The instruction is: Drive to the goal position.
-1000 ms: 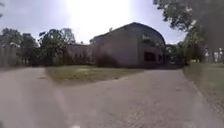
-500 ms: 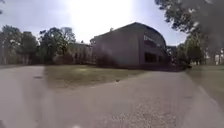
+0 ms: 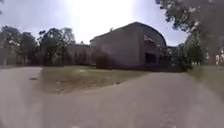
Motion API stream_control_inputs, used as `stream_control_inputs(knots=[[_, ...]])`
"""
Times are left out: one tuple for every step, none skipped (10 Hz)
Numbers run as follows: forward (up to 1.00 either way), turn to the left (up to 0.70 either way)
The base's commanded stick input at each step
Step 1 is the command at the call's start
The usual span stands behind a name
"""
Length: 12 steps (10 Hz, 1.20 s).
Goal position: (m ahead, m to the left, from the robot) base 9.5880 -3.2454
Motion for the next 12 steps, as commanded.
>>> stream_control_inputs(knots=[[0.7, -0.35], [0.7, -0.35], [0.7, -0.35], [0.7, -0.35], [0.7, -0.35], [0.7, -0.35], [0.7, -0.35], [0.7, -0.35], [0.7, -0.35], [0.7, -0.35], [0.7, -0.35], [0.7, -0.35]])
